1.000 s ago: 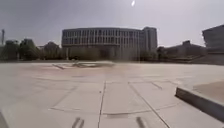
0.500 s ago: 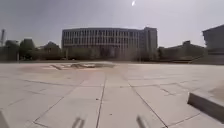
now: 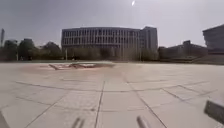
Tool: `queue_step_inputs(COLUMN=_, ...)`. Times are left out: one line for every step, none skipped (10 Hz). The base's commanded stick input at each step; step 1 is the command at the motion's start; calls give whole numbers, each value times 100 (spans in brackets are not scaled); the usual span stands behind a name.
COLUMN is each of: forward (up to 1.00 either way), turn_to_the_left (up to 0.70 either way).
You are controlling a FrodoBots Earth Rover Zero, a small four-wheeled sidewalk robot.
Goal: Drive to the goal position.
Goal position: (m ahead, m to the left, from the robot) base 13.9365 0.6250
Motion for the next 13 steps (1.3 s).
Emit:
queue_step_inputs(forward=70, turn_to_the_left=0)
queue_step_inputs(forward=70, turn_to_the_left=0)
queue_step_inputs(forward=70, turn_to_the_left=0)
queue_step_inputs(forward=70, turn_to_the_left=0)
queue_step_inputs(forward=70, turn_to_the_left=0)
queue_step_inputs(forward=70, turn_to_the_left=0)
queue_step_inputs(forward=70, turn_to_the_left=0)
queue_step_inputs(forward=70, turn_to_the_left=0)
queue_step_inputs(forward=70, turn_to_the_left=0)
queue_step_inputs(forward=70, turn_to_the_left=0)
queue_step_inputs(forward=70, turn_to_the_left=0)
queue_step_inputs(forward=70, turn_to_the_left=0)
queue_step_inputs(forward=70, turn_to_the_left=0)
